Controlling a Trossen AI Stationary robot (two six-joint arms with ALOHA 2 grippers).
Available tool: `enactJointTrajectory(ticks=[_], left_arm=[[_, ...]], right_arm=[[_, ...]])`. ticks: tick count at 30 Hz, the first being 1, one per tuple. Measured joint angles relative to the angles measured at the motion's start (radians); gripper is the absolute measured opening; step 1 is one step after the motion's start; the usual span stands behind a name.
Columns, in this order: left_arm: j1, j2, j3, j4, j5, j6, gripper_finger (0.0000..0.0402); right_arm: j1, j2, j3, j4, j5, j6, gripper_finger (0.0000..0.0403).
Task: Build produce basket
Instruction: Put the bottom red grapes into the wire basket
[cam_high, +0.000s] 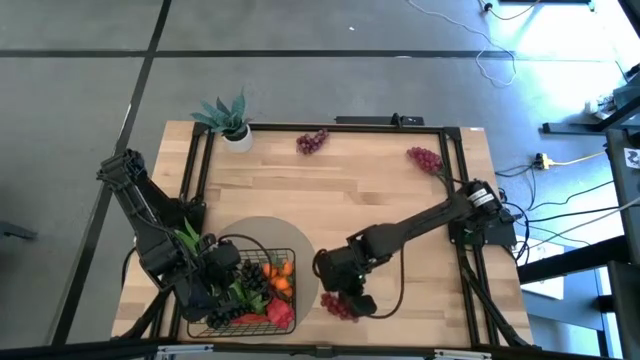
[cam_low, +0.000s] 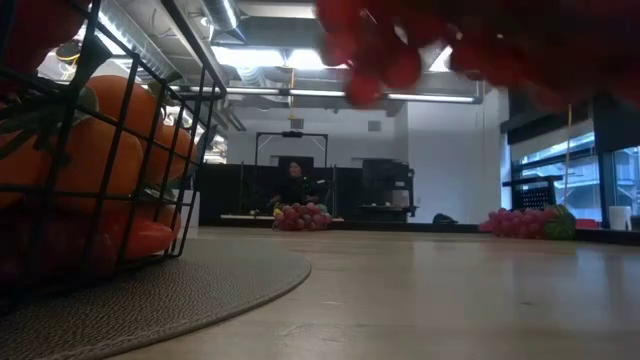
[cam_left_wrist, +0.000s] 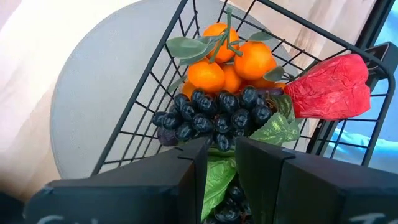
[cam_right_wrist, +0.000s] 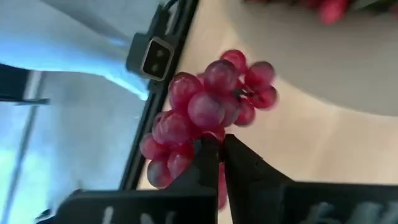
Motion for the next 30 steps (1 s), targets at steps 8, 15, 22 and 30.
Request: enactJointTrajectory(ticks=[8,15,22,30], left_arm=[[0.000,0.000,0.000,-0.001,-0.037,0.043,0.0071],[-0.002,0.000,0.038,-0.002,-0.061,0.048,0.0071],[-0.033,0.000,0.139,-0.063,-0.133,0.088,0.0071],[-0.035,-0.001,0.242,-0.134,-0.167,0.088,0.0071]], right_arm=[[-0.039,-0.002,0.282,-0.243,0.178,-0.080,0.0000],[-0.113,-0.003,0.391,-0.178,0.288,-0.166,0.0000],[-0.176,0.035,0.383,0.028,0.235,-0.231,0.0000],[-0.186,0.136,0.380,0.273,0.117,-0.263,0.0000]])
